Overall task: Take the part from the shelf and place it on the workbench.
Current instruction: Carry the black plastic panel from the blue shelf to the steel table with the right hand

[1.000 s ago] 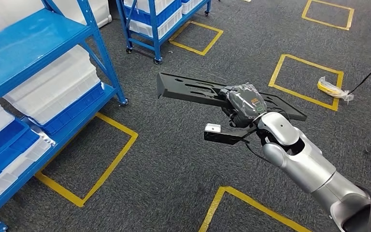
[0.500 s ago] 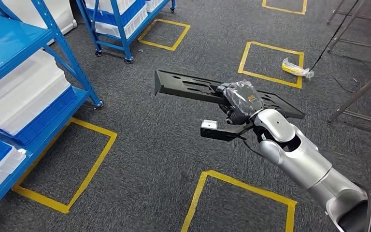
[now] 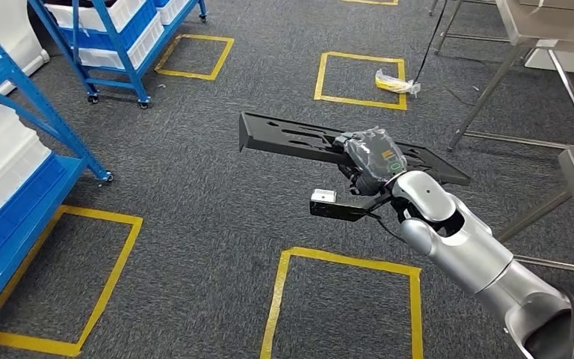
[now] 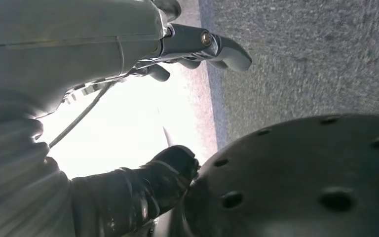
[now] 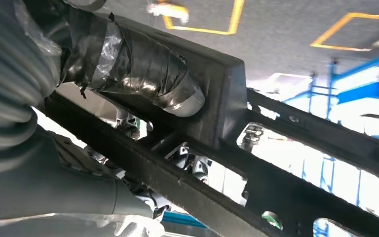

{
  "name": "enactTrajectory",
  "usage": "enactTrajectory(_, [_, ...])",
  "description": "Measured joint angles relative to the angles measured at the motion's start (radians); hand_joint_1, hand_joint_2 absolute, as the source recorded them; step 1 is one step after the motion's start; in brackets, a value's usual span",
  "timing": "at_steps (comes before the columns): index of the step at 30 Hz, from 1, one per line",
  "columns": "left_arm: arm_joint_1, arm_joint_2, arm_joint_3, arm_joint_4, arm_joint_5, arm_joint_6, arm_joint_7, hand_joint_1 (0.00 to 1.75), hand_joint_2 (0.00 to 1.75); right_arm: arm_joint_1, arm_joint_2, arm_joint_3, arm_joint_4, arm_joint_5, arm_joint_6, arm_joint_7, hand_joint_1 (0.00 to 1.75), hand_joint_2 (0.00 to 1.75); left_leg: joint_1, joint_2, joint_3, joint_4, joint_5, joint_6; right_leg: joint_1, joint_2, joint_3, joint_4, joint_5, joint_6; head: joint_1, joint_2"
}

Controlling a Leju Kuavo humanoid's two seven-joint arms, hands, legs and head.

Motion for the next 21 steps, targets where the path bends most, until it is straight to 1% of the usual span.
enactTrajectory(1, [-0.001, 0.0, 0.0, 0.0, 0.001, 0.002, 0.0, 0.0, 1.75, -0.001, 0.0, 0.0, 0.0, 0.0, 0.0, 0.0, 1.75, 1.75, 0.001, 0.008, 0.002, 0.001, 0.0, -0.005, 0.001, 0.011, -0.002, 0.0, 0.002, -0.009, 0.0, 0.0])
enactTrajectory(2, [-0.003, 0.0, 0.0, 0.0, 0.003, 0.003, 0.0, 0.0, 1.75, -0.001, 0.0, 0.0, 0.001, 0.0, 0.0, 0.0, 1.75, 1.75, 0.004, 0.005, 0.001, 0.005, -0.005, -0.011, 0.001, 0.019, -0.004, -0.002, 0.005, -0.016, 0.0, 0.0])
enactTrajectory(3, [-0.003, 0.0, 0.0, 0.0, 0.003, 0.005, 0.0, 0.0, 1.75, -0.003, 0.0, 0.001, 0.001, 0.0, 0.0, 0.001, 1.75, 1.75, 0.007, -0.012, -0.006, 0.021, -0.02, -0.016, 0.001, 0.028, -0.005, -0.005, 0.008, -0.025, 0.0, 0.0])
enactTrajectory(4, [-0.002, 0.0, 0.0, 0.0, 0.004, 0.006, 0.0, 0.0, 1.75, -0.005, 0.0, 0.001, 0.001, 0.0, 0.0, 0.001, 1.75, 1.75, 0.01, -0.037, -0.021, 0.055, -0.046, -0.019, 0.001, 0.036, -0.006, -0.008, 0.013, -0.033, 0.0, 0.0])
enactTrajectory(5, [-0.001, 0.0, 0.0, 0.0, 0.004, 0.006, -0.001, 0.0, 1.75, -0.007, 0.0, 0.001, 0.001, 0.0, 0.0, 0.001, 1.75, 1.75, 0.012, -0.068, -0.046, 0.11, -0.081, -0.021, 0.002, 0.044, -0.008, -0.01, 0.017, -0.04, 0.0, 0.0])
enactTrajectory(6, [0.0, 0.0, 0.0, 0.0, 0.004, 0.006, -0.001, 0.0, 1.75, -0.008, 0.001, 0.001, 0.001, 0.0, 0.0, 0.002, 1.75, 1.75, 0.012, -0.09, -0.077, 0.178, -0.117, -0.02, 0.004, 0.053, -0.012, -0.01, 0.02, -0.045, 0.0, 0.0])
enactTrajectory(7, [0.0, 0.0, 0.0, 0.0, 0.004, 0.006, -0.001, 0.0, 1.75, -0.008, 0.001, 0.003, 0.001, 0.0, 0.0, 0.002, 1.75, 1.75, 0.012, -0.1, -0.106, 0.242, -0.143, -0.019, 0.008, 0.064, -0.016, -0.01, 0.023, -0.049, 0.0, 0.0])
enactTrajectory(8, [0.0, -0.001, 0.0, 0.0, 0.004, 0.006, -0.001, 0.0, 1.75, -0.008, 0.002, 0.004, 0.001, 0.0, 0.0, 0.002, 1.75, 1.75, 0.012, -0.105, -0.126, 0.284, -0.153, -0.016, 0.012, 0.075, -0.02, -0.009, 0.026, -0.052, 0.0, 0.0])
enactTrajectory(9, [0.001, -0.001, 0.0, 0.0, 0.004, 0.006, -0.001, 0.0, 1.75, -0.008, 0.002, 0.006, 0.002, 0.0, 0.001, 0.002, 1.75, 1.75, 0.011, -0.107, -0.129, 0.29, -0.144, -0.012, 0.015, 0.088, -0.023, -0.009, 0.028, -0.053, 0.0, 0.0])
enactTrajectory(10, [0.002, -0.001, 0.0, 0.0, 0.004, 0.006, -0.001, 0.0, 1.75, -0.008, 0.002, 0.007, 0.002, 0.0, 0.001, 0.002, 1.75, 1.75, 0.01, -0.112, -0.112, 0.256, -0.116, -0.006, 0.017, 0.102, -0.025, -0.008, 0.03, -0.054, 0.0, 0.0])
enactTrajectory(11, [0.003, -0.001, 0.0, 0.0, 0.004, 0.006, -0.001, 0.0, 1.75, -0.008, 0.002, 0.007, 0.002, 0.0, 0.001, 0.002, 1.75, 1.75, 0.008, -0.124, -0.079, 0.193, -0.078, 0.002, 0.018, 0.115, -0.026, -0.006, 0.032, -0.053, 0.0, 0.0])
enactTrajectory(12, [0.004, 0.0, 0.0, 0.0, 0.004, 0.006, -0.001, 0.0, 1.75, -0.008, 0.002, 0.008, 0.002, 0.0, 0.001, 0.002, 1.75, 1.75, 0.007, -0.148, -0.044, 0.124, -0.047, 0.009, 0.019, 0.127, -0.027, -0.005, 0.034, -0.052, 0.0, 0.0])
enactTrajectory(13, [0.006, 0.0, 0.0, 0.0, 0.004, 0.006, 0.0, 0.0, 1.75, -0.009, 0.003, 0.008, 0.003, 0.0, 0.001, 0.002, 1.75, 1.75, 0.005, -0.169, -0.015, 0.065, -0.027, 0.014, 0.018, 0.138, -0.029, -0.004, 0.036, -0.048, 0.0, 0.0])
enactTrajectory(14, [0.006, 0.001, 0.0, 0.0, 0.004, 0.006, 0.001, 0.0, 1.75, -0.01, 0.004, 0.009, 0.003, 0.0, 0.001, 0.002, 1.75, 1.75, 0.004, -0.184, 0.002, 0.028, -0.018, 0.017, 0.016, 0.149, -0.033, -0.003, 0.04, -0.043, 0.0, 0.0])
enactTrajectory(15, [0.006, 0.001, 0.0, 0.0, 0.004, 0.006, 0.001, 0.0, 1.75, -0.01, 0.004, 0.01, 0.003, 0.001, 0.001, 0.002, 1.75, 1.75, 0.002, -0.19, 0.009, 0.014, -0.02, 0.019, 0.013, 0.16, -0.037, -0.005, 0.045, -0.036, 0.0, 0.0])
enactTrajectory(16, [0.004, 0.001, 0.0, 0.0, 0.004, 0.006, 0.002, 0.0, 1.75, -0.009, 0.005, 0.01, 0.004, 0.001, 0.001, 0.002, 1.75, 1.75, 0.001, -0.181, 0.012, 0.005, -0.017, 0.019, 0.01, 0.173, -0.04, -0.008, 0.051, -0.028, 0.0, 0.0])
enactTrajectory(17, [0.003, 0.001, 0.0, 0.0, 0.004, 0.006, 0.002, 0.0, 1.75, -0.009, 0.004, 0.01, 0.004, 0.001, 0.001, 0.002, 1.75, 1.75, 0.003, -0.168, 0.016, -0.005, -0.01, 0.022, 0.009, 0.18, -0.042, -0.012, 0.055, -0.021, 0.0, 0.0])
enactTrajectory(18, [0.001, 0.0, 0.0, 0.0, 0.004, 0.006, 0.002, 0.0, 1.75, -0.009, 0.003, 0.01, 0.004, 0.003, 0.001, 0.002, 1.75, 1.75, 0.005, -0.156, 0.021, -0.018, -0.001, 0.025, 0.01, 0.169, -0.047, -0.009, 0.053, -0.016, 0.001, 0.0])
enactTrajectory(19, [0.001, 0.0, 0.0, 0.0, 0.005, 0.006, 0.003, 0.0, 1.75, -0.01, 0.003, 0.011, 0.005, 0.007, 0.001, 0.004, 1.75, 1.75, 0.006, -0.142, 0.025, -0.032, 0.009, 0.029, 0.013, 0.146, -0.056, 0.008, 0.039, -0.013, 0.001, 0.0])
enactTrajectory(20, [0.002, -0.001, 0.0, 0.0, 0.005, 0.005, 0.003, 0.0, 1.75, -0.011, 0.005, 0.012, 0.005, 0.015, -0.002, 0.009, 1.75, 1.75, 0.008, -0.128, 0.027, -0.044, 0.017, 0.032, 0.014, 0.114, -0.074, 0.046, 0.013, -0.011, 0.001, 0.0])
enactTrajectory(21, [0.003, 0.0, 0.0, 0.0, 0.005, 0.005, 0.006, 0.0, 1.75, -0.009, 0.013, 0.016, 0.006, 0.029, -0.008, 0.017, 1.75, 1.75, 0.005, -0.115, 0.026, -0.047, 0.02, 0.034, 0.014, 0.084, -0.098, 0.101, -0.02, -0.008, 0.002, 0.0])
